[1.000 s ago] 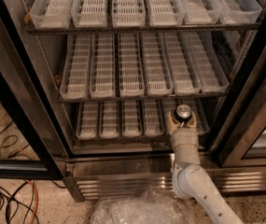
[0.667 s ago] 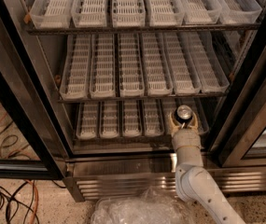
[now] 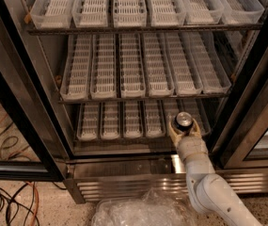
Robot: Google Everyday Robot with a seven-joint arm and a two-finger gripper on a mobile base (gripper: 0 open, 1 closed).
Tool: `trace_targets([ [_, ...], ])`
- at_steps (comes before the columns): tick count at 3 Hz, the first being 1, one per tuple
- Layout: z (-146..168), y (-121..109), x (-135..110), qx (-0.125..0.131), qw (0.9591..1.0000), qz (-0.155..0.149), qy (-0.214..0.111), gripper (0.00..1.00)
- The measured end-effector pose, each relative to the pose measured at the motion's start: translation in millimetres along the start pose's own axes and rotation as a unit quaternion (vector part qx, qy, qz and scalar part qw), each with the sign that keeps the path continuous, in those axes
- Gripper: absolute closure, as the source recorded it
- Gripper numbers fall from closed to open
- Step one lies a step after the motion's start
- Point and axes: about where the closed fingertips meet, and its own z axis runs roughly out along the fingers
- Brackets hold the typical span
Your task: Pick pepsi can from bottom shelf of fridge
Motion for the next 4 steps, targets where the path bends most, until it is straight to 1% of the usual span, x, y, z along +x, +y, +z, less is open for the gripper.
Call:
trace_targets([
  [1,-17,5,-4,-0.052,0.9981,0.005,0.033,1.0],
  [2,-30,4,-7,-0.108,0.9915,0.01,0.072,1.0],
  [3,-36,18,-18,-0.145,0.987,0.002,0.07,1.0],
  [4,-36,18,-17,-0.145,0.9869,0.004,0.07,1.0],
])
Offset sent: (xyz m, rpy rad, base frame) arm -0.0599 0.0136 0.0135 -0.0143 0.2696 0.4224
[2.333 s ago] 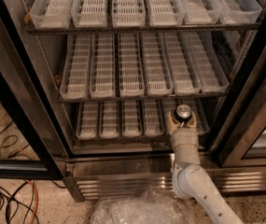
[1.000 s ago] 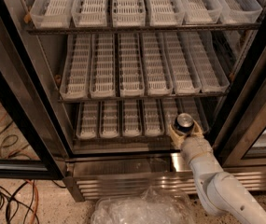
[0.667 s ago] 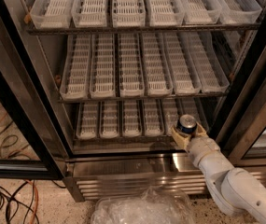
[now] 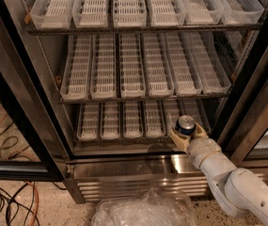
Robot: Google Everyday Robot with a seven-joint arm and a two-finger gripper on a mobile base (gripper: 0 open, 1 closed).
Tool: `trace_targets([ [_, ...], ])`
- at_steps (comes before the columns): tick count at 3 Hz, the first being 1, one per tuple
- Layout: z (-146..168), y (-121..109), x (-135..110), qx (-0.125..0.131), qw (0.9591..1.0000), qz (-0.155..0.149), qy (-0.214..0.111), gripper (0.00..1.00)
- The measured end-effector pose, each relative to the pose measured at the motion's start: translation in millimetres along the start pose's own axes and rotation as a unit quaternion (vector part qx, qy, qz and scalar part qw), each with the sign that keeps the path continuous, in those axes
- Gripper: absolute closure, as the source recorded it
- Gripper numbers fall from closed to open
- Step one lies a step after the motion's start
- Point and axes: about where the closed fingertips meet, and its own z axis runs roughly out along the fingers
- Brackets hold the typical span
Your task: Pick pepsi can from bottom shelf of fridge
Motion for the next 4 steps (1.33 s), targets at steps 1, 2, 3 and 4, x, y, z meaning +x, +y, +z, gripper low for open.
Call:
trace_targets([
  [1,1,2,-1,-0.011,0.9999,0.002,-0.002,1.0],
  [2,-1,10,-6,-0.046,0.9989,0.007,-0.004,1.0],
  [3,-8,23,-15,-0.109,0.9938,0.016,-0.009,1.0],
  [4,-18,46,-21,-0.172,0.9847,0.027,-0.007,1.0],
])
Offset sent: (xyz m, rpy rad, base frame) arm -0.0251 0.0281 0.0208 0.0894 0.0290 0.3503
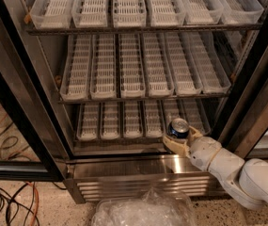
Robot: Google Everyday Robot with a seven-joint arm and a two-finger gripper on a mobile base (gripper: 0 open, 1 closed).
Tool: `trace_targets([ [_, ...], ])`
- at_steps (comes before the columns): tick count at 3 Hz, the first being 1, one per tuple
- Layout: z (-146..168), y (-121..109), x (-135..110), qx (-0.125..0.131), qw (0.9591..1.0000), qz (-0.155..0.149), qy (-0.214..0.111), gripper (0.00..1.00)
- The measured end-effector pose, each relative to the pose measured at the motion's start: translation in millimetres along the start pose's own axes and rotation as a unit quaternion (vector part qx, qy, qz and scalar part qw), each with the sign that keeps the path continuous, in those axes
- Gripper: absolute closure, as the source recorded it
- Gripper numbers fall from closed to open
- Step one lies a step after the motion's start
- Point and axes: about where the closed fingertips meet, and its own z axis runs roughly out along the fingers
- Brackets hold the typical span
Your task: Pick pepsi can from bottom shelf of fridge
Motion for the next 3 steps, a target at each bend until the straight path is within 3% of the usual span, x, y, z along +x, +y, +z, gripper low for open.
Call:
trace_targets([
  [2,-9,59,-9,-0.067,0.9977,0.009,-0.005,1.0],
  [3,-9,59,-9,-0.067,0.9977,0.009,-0.005,1.0],
])
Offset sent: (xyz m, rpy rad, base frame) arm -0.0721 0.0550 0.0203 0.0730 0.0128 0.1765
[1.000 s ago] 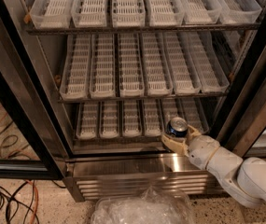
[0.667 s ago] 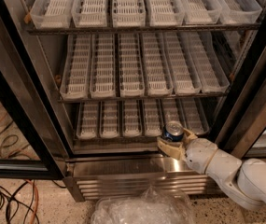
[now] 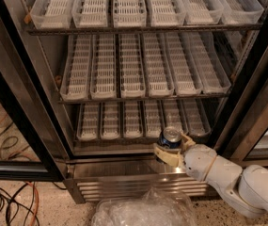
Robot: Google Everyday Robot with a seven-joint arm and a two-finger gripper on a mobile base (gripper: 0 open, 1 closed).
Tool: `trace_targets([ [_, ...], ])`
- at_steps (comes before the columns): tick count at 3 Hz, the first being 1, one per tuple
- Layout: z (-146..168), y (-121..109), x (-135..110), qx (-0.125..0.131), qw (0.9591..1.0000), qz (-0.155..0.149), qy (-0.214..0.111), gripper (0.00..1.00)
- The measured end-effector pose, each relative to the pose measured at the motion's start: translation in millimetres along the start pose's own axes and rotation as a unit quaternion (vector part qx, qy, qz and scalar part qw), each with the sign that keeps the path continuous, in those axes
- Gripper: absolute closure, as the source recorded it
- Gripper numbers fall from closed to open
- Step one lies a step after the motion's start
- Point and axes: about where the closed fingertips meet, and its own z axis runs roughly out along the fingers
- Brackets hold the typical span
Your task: Pick pepsi can from bottom shelf of fridge
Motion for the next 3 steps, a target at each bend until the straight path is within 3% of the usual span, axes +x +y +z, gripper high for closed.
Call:
trace_targets([
  [1,1,15,0,-0.022,0.9998,-0.002,0.0,1.0],
  [3,-8,81,-4,-0.102,0.9947,-0.002,-0.011,1.0],
])
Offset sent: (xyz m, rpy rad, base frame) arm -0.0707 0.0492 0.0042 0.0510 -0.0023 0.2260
